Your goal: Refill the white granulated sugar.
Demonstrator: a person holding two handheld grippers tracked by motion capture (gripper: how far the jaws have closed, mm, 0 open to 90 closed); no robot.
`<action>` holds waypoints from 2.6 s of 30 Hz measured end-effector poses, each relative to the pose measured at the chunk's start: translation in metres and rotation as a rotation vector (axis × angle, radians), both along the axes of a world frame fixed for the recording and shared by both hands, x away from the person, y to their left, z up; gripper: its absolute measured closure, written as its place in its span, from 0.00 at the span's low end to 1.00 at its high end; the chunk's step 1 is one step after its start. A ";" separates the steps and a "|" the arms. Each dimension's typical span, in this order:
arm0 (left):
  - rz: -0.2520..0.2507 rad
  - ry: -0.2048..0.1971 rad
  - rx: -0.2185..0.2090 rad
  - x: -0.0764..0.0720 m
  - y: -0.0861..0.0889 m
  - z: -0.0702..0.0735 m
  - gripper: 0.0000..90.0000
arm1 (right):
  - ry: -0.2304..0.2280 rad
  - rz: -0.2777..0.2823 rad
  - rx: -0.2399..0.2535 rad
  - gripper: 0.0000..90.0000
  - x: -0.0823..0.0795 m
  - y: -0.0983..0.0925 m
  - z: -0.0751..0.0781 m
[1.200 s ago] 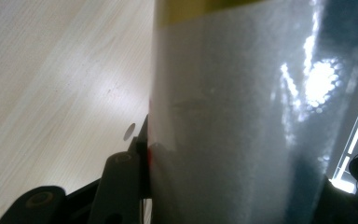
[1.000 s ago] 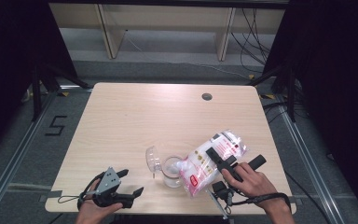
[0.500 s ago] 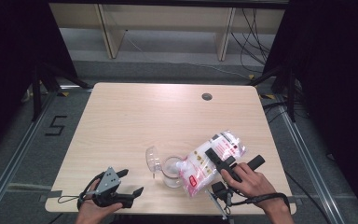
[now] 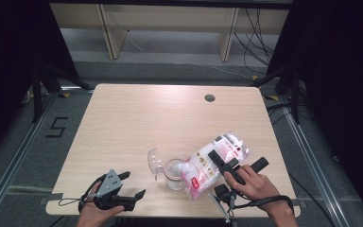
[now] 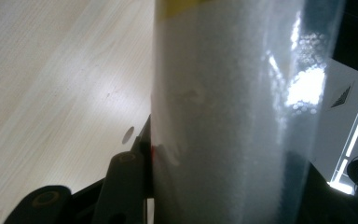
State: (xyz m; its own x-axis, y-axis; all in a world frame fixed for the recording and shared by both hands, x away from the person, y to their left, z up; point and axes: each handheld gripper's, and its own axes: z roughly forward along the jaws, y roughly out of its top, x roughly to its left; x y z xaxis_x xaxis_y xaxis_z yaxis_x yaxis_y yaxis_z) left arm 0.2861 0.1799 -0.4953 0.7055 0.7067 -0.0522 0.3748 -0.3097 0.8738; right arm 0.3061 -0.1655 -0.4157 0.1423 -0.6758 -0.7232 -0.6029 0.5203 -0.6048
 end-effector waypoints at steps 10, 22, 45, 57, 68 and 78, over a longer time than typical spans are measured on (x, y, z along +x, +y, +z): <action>0.000 0.000 0.000 0.000 0.000 0.000 0.18 | 0.044 -0.215 0.248 0.69 -0.008 -0.018 -0.014; 0.000 0.000 0.001 0.000 0.000 0.000 0.18 | 0.059 -0.235 0.262 0.70 -0.006 -0.020 -0.016; -0.001 0.000 -0.003 0.000 0.000 0.000 0.18 | 0.058 -0.235 0.275 0.71 -0.008 -0.022 -0.013; 0.001 -0.001 0.002 0.000 0.000 0.000 0.18 | 0.057 -0.226 0.277 0.72 -0.008 -0.023 -0.014; 0.002 -0.002 -0.002 0.000 0.001 0.000 0.18 | 0.069 -0.238 0.284 0.72 -0.008 -0.023 -0.015; 0.001 -0.002 0.000 0.000 0.001 0.000 0.18 | 0.056 -0.226 0.266 0.72 -0.007 -0.023 -0.013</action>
